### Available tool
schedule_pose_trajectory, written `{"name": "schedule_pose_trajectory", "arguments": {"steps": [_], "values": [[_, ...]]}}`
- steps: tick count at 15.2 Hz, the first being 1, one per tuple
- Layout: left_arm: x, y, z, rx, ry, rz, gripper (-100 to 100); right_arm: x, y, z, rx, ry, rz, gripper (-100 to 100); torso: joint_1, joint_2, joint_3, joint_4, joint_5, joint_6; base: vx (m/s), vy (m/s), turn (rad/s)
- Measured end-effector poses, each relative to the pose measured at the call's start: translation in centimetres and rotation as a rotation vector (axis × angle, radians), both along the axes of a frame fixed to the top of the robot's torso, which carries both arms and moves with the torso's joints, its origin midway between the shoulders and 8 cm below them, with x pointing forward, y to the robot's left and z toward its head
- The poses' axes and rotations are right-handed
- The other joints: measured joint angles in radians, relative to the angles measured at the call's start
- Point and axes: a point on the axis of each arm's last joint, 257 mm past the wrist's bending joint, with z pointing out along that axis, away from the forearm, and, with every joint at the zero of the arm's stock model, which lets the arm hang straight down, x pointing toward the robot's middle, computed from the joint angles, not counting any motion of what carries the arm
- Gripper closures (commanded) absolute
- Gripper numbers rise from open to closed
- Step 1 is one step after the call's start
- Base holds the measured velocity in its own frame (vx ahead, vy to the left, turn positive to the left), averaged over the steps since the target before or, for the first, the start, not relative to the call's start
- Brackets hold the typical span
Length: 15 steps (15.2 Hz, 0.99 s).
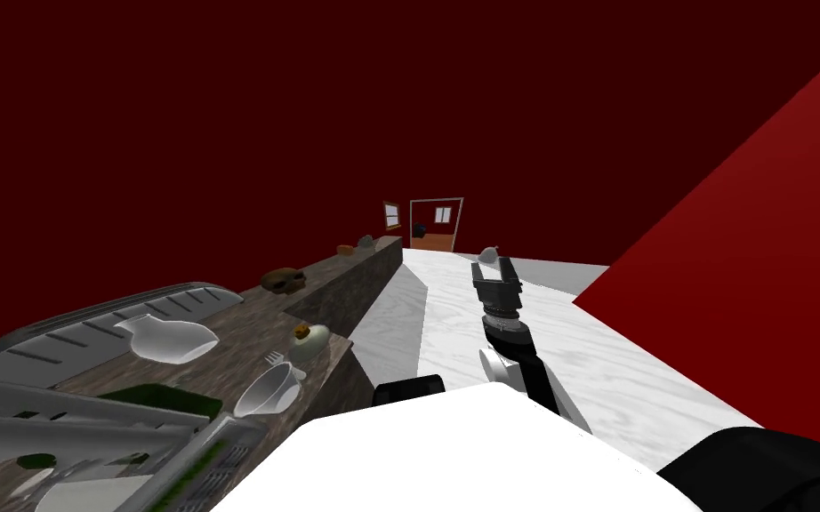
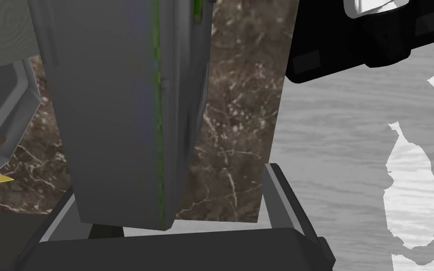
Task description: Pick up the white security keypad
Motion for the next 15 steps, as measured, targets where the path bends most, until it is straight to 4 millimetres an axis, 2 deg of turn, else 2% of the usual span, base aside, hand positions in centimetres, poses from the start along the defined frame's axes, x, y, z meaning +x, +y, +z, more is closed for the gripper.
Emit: {"name": "schedule_pose_trajectory", "arguments": {"steps": [4,10,15], "values": [[-1.7,-0.8,1.0,-0.049,0.043,0.036,-100,0.0,0.0,0.0,0.000,0.000,0.000,0,0.000,-0.001,-0.001,0.000,0.000,0.000,0.061,0.008,-0.126],[-3.2,-1.9,2.2,-0.099,0.088,0.073,-100,0.0,0.0,0.0,0.000,0.000,0.000,0,-0.001,0.002,0.001,0.000,0.000,0.000,0.023,0.005,-0.074],[-3.6,-1.4,-0.1,-0.105,0.077,0.086,-100,0.0,0.0,0.0,0.000,0.000,0.000,0,-0.002,0.007,0.004,0.002,0.000,-0.001,-0.032,-0.019,-0.026]]}}
